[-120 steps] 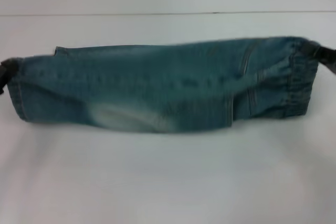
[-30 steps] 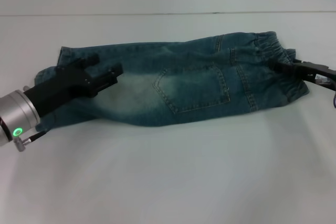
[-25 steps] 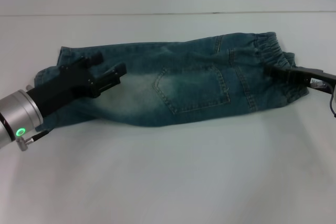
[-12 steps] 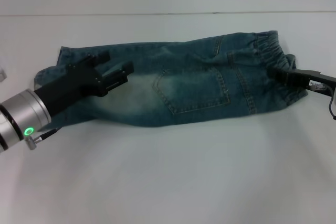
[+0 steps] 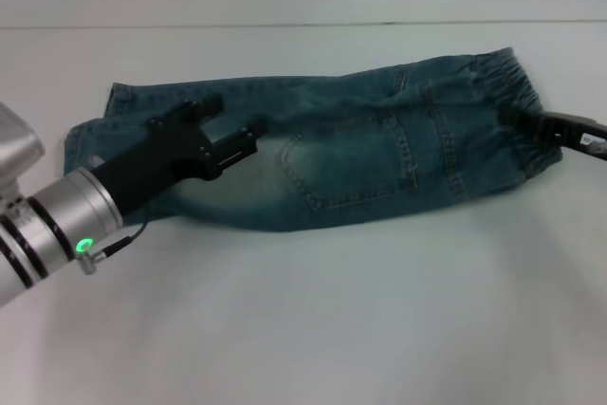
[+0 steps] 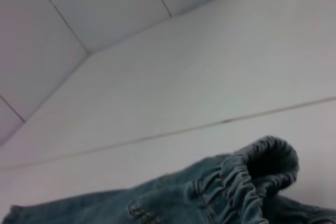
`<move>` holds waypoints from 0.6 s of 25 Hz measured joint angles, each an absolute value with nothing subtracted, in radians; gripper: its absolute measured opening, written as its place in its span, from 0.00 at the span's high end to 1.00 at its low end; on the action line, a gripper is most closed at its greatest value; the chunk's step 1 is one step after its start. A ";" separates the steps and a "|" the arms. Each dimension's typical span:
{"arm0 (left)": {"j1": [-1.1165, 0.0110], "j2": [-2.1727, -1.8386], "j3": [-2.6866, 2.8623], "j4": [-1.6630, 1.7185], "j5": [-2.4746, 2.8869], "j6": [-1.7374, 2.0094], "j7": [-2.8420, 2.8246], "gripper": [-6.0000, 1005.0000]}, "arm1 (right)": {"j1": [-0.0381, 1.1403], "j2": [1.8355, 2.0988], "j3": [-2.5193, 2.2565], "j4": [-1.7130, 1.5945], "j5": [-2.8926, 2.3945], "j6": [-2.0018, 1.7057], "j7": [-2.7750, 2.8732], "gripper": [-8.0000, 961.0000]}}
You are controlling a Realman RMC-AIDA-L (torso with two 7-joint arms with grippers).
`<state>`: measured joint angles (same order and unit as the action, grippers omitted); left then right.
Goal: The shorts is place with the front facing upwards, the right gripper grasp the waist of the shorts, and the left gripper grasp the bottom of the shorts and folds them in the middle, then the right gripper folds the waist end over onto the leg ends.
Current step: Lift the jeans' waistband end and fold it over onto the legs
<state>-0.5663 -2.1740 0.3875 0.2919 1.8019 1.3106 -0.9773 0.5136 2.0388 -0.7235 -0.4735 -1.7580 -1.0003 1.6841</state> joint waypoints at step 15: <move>-0.665 -2.175 0.172 -0.251 1.575 1.130 -0.122 0.48 | 0.369 2.016 -0.694 -0.782 -1.766 -1.324 1.880 0.88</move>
